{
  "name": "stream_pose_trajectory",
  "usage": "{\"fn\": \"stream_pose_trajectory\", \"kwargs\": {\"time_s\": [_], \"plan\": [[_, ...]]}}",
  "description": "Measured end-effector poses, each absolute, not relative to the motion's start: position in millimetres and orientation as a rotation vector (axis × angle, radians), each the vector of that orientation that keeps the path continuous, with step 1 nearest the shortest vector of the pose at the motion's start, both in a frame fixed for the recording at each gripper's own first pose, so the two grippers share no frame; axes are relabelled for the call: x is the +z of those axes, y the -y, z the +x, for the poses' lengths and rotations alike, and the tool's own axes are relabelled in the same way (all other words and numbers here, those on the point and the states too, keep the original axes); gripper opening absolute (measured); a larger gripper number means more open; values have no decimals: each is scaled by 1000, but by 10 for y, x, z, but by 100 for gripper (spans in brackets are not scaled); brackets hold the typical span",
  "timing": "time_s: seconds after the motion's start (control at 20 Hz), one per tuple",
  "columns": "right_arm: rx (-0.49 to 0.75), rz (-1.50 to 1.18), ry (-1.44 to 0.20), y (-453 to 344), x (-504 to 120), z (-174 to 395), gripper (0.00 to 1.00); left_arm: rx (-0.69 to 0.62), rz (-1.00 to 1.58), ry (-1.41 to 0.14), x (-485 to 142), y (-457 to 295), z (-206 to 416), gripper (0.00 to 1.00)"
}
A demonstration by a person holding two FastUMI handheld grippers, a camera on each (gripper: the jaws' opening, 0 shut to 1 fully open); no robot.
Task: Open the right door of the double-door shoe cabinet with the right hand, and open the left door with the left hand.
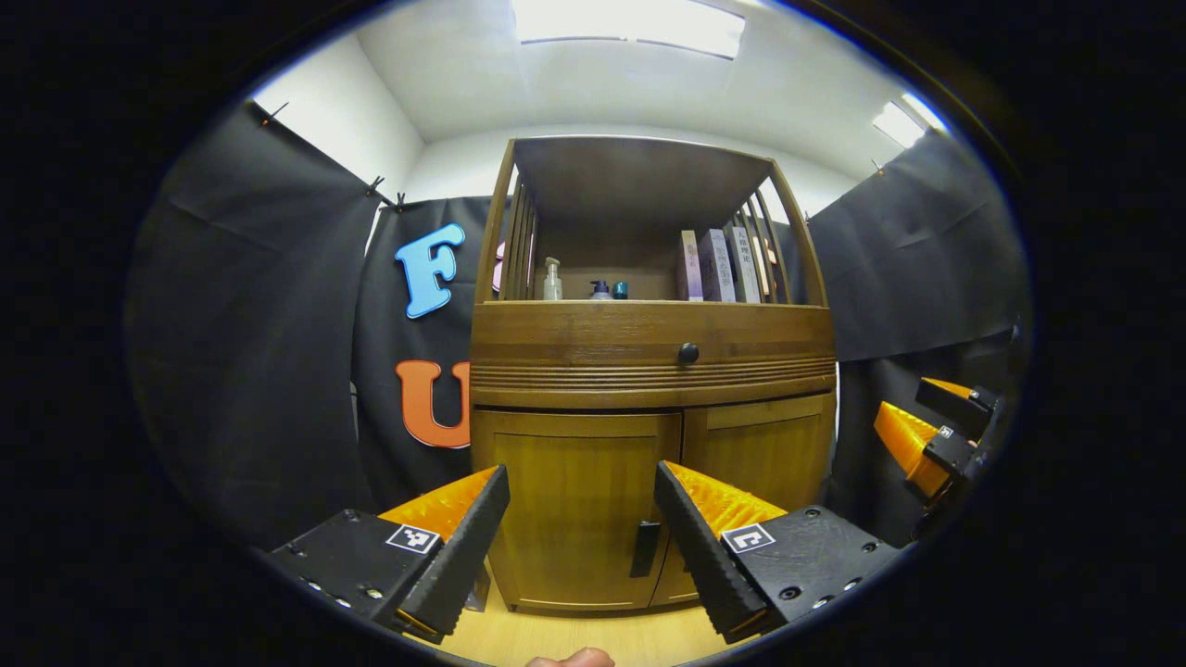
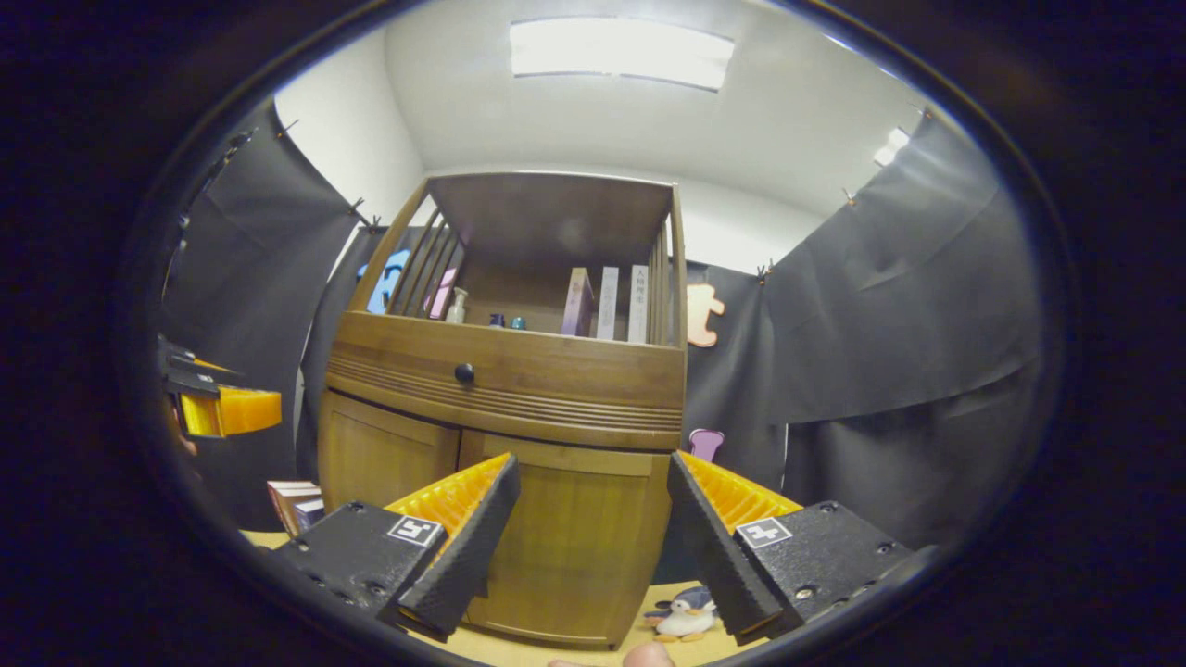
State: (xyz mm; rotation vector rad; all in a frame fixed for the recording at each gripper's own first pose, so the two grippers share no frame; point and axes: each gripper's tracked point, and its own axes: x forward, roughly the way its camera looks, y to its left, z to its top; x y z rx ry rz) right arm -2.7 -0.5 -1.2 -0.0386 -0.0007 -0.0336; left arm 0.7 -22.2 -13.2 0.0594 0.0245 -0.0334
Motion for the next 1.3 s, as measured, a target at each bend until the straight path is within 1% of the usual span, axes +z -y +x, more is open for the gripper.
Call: {"fn": "stream_pose_trajectory", "kwargs": {"time_s": [0.25,0.4,0.45,0.5,0.55,0.6,0.7,0.8,0.85,0.9,0.95,1.0,1.05,1.1,1.15,1.2,1.3], "plan": [[-23,-21,-38,-81,-122,15,100,-36,74,-39,-173,244,-29,95],[-59,-20,-91,-57,-349,119,100,-73,85,-73,-303,281,-72,95],[-51,-17,-106,-111,-427,156,100,-73,82,-87,-337,259,-100,100],[-35,-11,-122,-203,-502,178,100,-69,77,-92,-350,237,-117,95],[-13,2,-140,-295,-586,216,100,-63,72,-95,-353,208,-137,100],[6,12,-168,-370,-700,255,100,-54,72,-95,-348,176,-168,96],[38,28,-237,-535,-953,344,100,-25,69,-88,-330,87,-220,96],[34,28,-302,-607,-1219,416,100,8,66,-85,-329,-5,-283,95],[31,36,-335,-646,-1348,443,100,22,65,-87,-334,-55,-314,100],[44,50,-368,-723,-1464,465,100,31,64,-91,-340,-94,-343,96],[70,67,-394,-809,-1561,484,100,43,64,-94,-350,-141,-376,96],[89,77,-406,-862,-1636,514,98,56,65,-93,-341,-195,-418,96],[97,73,-418,-896,-1724,549,99,74,66,-90,-326,-253,-454,100],[107,64,-427,-933,-1804,594,97,87,65,-89,-326,-303,-474,95],[119,56,-441,-964,-1904,631,96,99,63,-89,-329,-333,-503,100],[139,56,-453,-1017,-1976,636,96,108,61,-93,-336,-362,-524,95],[164,54,-478,-1122,-2079,659,93,124,67,-111,-383,-421,-557,94]]}}
